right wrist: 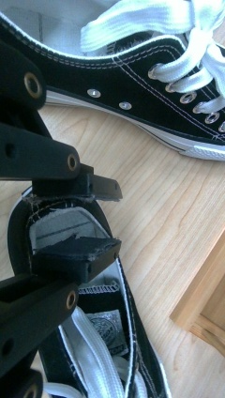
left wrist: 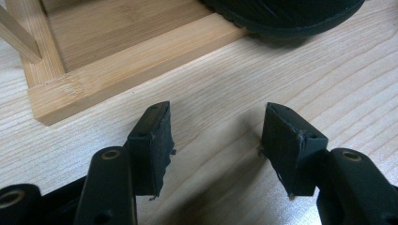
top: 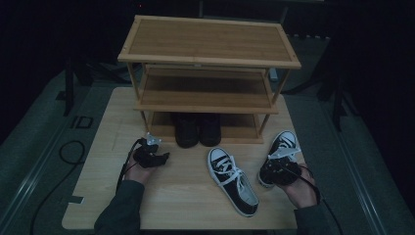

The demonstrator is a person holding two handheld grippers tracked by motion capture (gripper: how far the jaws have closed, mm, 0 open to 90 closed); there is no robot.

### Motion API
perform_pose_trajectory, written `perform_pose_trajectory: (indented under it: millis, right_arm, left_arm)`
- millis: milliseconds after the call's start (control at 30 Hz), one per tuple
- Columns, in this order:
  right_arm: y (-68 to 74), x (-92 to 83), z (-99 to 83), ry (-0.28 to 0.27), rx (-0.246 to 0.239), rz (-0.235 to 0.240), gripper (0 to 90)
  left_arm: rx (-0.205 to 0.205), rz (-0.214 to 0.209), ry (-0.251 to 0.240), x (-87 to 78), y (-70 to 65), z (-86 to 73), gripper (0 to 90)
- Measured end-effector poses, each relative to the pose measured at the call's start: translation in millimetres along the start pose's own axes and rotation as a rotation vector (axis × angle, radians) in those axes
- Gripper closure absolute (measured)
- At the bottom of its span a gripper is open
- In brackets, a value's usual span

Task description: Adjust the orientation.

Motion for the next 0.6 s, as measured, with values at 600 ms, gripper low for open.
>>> perform_pose_trajectory:
  millis: [600]
  right_arm:
    - [0.9,-8.7,-11.7,-0.011,0.024,0.051,74.0]
  left_arm:
    - [0.0,0.0,0.001,-0.1,-0.1,-0.1,43.4]
Point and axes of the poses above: each handheld gripper's, and its own axes: x roughly forward along the jaws, z roughly out of its top, y roughly to its left, the point moved 1 cm from there along x, roughly forward along the jaws, and after that the axes turned 12 degrees about -x, right-handed, at the moved point
